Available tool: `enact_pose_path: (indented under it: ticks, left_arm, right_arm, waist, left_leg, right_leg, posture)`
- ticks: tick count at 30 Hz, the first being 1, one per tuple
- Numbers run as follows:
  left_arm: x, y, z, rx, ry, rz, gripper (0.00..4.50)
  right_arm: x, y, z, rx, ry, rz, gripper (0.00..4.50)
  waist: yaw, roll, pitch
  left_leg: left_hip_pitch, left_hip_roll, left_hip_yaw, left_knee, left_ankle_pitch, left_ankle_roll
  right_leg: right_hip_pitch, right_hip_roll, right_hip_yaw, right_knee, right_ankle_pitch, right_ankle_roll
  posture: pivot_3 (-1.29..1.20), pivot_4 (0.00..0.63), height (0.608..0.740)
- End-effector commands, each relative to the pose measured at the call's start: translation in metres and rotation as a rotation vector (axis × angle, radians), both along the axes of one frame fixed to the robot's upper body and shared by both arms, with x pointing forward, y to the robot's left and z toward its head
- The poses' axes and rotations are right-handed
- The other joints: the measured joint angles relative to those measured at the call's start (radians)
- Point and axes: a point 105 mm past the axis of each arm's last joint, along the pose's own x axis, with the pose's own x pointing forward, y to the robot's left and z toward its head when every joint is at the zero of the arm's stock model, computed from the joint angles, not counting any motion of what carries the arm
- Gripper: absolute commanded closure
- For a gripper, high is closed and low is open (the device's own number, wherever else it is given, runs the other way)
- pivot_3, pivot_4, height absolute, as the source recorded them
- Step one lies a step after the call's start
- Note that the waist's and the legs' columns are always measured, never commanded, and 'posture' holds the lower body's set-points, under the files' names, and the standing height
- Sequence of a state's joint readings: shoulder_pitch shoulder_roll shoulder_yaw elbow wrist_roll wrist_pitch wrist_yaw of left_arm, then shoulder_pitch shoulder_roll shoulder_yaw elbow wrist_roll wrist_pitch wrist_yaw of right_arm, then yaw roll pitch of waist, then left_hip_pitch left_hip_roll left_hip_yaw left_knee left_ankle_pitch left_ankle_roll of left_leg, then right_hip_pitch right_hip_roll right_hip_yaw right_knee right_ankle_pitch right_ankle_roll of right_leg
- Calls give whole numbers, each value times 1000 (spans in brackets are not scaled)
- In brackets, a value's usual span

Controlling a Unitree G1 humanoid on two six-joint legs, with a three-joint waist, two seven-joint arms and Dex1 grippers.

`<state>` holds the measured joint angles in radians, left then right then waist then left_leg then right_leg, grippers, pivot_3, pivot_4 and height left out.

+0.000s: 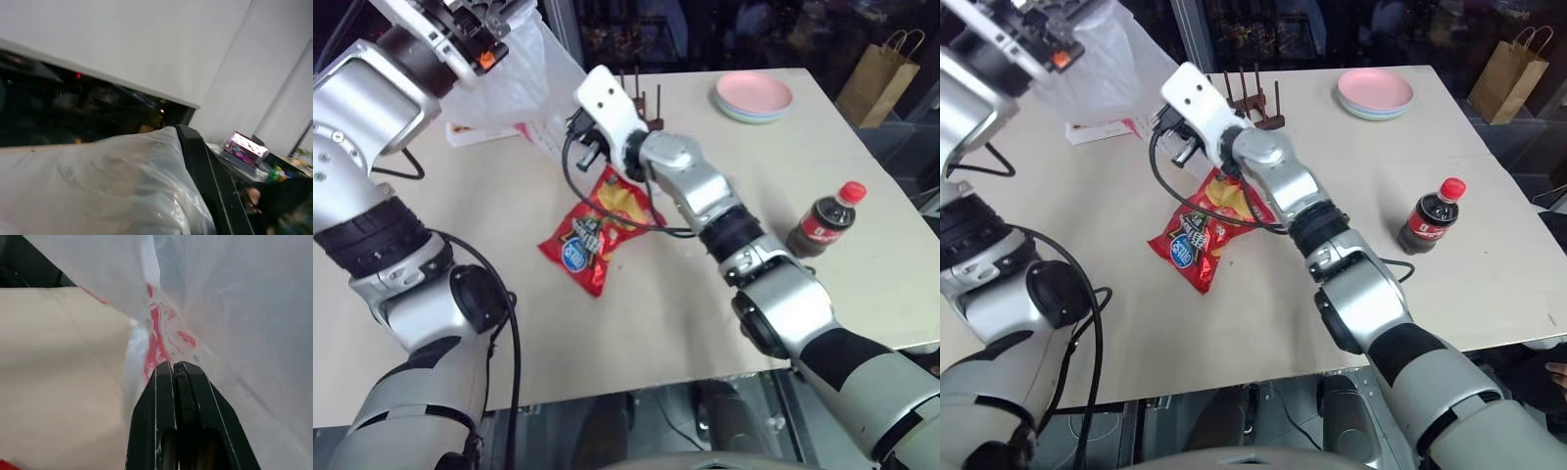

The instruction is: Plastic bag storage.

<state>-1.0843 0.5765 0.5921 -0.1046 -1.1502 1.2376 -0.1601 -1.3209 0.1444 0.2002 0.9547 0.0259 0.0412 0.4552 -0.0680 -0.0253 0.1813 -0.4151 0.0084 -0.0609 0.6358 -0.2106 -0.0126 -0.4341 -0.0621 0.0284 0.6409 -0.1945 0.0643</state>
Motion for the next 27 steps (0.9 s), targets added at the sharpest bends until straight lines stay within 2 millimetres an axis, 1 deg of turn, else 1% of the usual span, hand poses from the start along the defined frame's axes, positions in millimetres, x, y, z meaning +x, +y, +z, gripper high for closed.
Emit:
enact_pose_path:
  ticks: [1,2,3,4,5,6,7,8,9,12,13,17,19,20,23,25,27]
  left_arm:
    - [-19,19,-2,-27,-18,65,4500]
    - [-19,23,-4,-44,-7,80,4500]
    - [-18,25,-5,-55,3,88,4500]
    - [-17,27,-7,-62,11,93,4500]
    - [-17,27,-8,-72,17,91,4500]
    - [-15,27,-8,-84,25,91,4500]
    - [-14,28,-10,-93,32,98,4500]
    - [-11,29,-10,-107,40,99,4500]
    - [-10,29,-11,-115,45,99,4500]
    - [-8,27,-12,-127,50,97,4500]
    - [-7,27,-12,-134,51,95,4500]
    - [-3,29,-19,-144,71,106,4500]
    - [2,36,-25,-150,87,140,4500]
    - [6,43,-30,-154,101,172,4500]
    - [17,73,-50,-150,154,275,4500]
    - [20,89,-60,-150,175,298,4500]
    - [22,99,-68,-154,193,305,4500]
  right_arm:
    - [16,-16,23,108,-35,-98,4387]
    - [16,-17,22,41,-123,-104,4387]
    - [14,-15,21,-65,-253,-103,4172]
    - [11,-14,19,-140,-346,-91,3875]
    - [10,-12,18,-184,-408,-86,3419]
    - [8,-9,17,-240,-476,-78,3134]
    - [5,-6,15,-280,-520,-63,2705]
    - [3,-3,14,-309,-564,-55,2110]
    - [1,-1,13,-331,-592,-48,1828]
    - [-2,5,10,-368,-640,-30,372]
    - [-2,5,11,-370,-650,-33,19]
    - [1,0,12,-381,-673,-59,19]
    - [4,-5,15,-354,-648,-64,19]
    - [5,-8,18,-328,-616,-59,19]
    - [3,-18,21,-244,-465,22,19]
    - [-1,-26,22,-180,-358,87,19]
    - [-9,-37,20,-154,-278,136,19]
  waist:
    - [1,0,0]
    - [3,0,0]
    - [4,0,0]
    - [5,-1,0]
    - [5,-1,0]
    - [5,-1,0]
    - [2,-1,0]
    - [0,-1,0]
    - [-3,-1,0]
    - [-2,-1,0]
    - [-1,-1,0]
    - [5,-1,0]
    - [5,-1,0]
    - [5,-1,0]
    - [0,-1,0]
    - [-1,-1,0]
    - [0,-1,0]
  left_leg:
    - [0,0,0,0,0,0]
    - [0,-1,0,0,0,0]
    - [0,-1,0,0,0,0]
    - [0,-1,-1,0,0,-1]
    - [0,-1,-1,0,1,-1]
    - [0,-1,-1,0,1,-1]
    - [0,-1,0,0,1,-1]
    - [0,-1,0,0,1,-1]
    - [0,-1,0,0,1,-2]
    - [1,-1,-1,-1,2,-3]
    - [1,-1,-1,-1,2,-3]
    - [0,-1,-1,-1,2,-3]
    - [0,-1,-1,-1,2,-3]
    - [0,-1,-1,-1,2,-3]
    - [0,-1,-1,-1,2,-3]
    - [1,-1,-1,-1,2,-3]
    - [0,-1,-2,-1,2,-3]
  right_leg:
    - [0,0,0,0,0,0]
    - [0,-1,1,1,0,0]
    - [0,-1,0,0,0,0]
    - [0,-1,0,0,0,0]
    - [0,-1,0,0,0,0]
    - [0,-1,0,0,0,0]
    - [0,-1,0,0,0,0]
    - [0,-1,0,0,0,0]
    - [0,0,0,0,0,0]
    - [-1,0,0,1,0,0]
    - [-1,0,0,1,0,0]
    - [-1,0,0,0,0,0]
    - [-1,0,0,1,0,0]
    - [-1,0,0,1,0,0]
    - [-1,0,0,1,0,0]
    - [-1,0,0,1,0,0]
    - [0,1,-1,0,0,0]
  posture:
    - [0,150,740]
    - [0,150,740]
    - [0,150,740]
    - [0,150,740]
    - [0,150,740]
    - [0,150,740]
    - [0,150,740]
    - [0,150,740]
    - [0,150,740]
    - [0,150,740]
    - [0,150,740]
    - [0,150,740]
    - [0,150,740]
    - [0,150,740]
    - [0,150,740]
    - [0,150,740]
    - [0,150,740]
